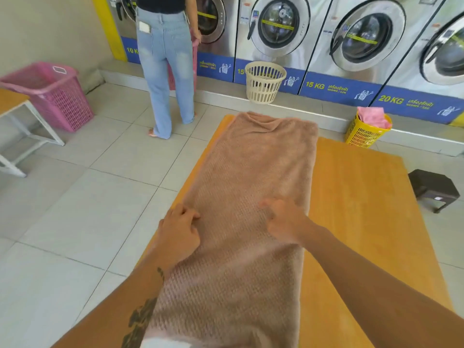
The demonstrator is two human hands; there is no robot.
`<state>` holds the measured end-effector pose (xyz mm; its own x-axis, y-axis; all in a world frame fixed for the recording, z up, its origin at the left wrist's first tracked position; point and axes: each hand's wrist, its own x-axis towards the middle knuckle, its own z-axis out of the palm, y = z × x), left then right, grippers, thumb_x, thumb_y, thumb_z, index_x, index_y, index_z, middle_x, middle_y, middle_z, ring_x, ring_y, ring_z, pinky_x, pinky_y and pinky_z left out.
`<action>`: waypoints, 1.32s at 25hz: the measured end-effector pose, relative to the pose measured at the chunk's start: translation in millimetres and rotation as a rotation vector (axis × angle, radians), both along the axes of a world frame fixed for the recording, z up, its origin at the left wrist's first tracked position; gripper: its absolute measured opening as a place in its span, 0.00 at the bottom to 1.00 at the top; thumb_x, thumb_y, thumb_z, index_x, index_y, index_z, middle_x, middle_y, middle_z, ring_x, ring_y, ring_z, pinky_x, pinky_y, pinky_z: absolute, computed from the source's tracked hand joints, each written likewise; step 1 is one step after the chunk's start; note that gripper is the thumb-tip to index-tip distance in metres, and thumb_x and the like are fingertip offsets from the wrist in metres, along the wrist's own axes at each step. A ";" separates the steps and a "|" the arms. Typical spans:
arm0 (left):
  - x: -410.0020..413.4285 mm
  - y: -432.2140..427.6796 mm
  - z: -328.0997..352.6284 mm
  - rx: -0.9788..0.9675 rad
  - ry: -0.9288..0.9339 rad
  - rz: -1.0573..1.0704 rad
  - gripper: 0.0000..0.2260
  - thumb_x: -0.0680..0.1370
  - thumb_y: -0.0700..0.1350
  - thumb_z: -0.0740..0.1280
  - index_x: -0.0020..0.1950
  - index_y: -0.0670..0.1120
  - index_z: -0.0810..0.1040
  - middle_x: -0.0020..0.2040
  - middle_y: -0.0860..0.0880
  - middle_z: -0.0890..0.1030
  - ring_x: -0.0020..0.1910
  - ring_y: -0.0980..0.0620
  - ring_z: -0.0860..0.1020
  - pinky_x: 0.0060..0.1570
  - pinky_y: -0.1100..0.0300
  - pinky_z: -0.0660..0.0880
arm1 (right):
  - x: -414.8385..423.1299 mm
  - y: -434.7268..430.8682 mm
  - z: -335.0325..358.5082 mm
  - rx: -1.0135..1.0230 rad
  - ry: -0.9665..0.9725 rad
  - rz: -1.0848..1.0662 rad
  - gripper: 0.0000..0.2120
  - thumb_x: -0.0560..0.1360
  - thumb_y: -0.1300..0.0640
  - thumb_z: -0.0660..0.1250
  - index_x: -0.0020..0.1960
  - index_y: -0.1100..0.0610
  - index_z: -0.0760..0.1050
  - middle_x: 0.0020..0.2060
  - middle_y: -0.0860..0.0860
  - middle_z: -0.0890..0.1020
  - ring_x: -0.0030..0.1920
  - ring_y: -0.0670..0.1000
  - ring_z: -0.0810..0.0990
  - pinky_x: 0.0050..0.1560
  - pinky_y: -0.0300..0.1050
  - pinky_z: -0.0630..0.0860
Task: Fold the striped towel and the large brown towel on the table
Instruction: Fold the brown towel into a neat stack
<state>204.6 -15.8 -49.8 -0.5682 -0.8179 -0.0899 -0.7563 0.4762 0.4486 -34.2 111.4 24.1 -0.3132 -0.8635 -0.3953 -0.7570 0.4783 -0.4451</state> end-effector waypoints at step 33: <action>69.4 -30.5 127.6 -0.106 -0.012 -0.482 0.08 0.70 0.45 0.66 0.48 0.52 0.75 0.40 0.54 0.79 0.38 0.50 0.78 0.38 0.52 0.77 | 56.4 80.4 70.1 0.114 -0.011 -0.337 0.04 0.69 0.67 0.60 0.44 0.66 0.71 0.36 0.62 0.68 0.36 0.53 0.66 0.34 0.46 0.62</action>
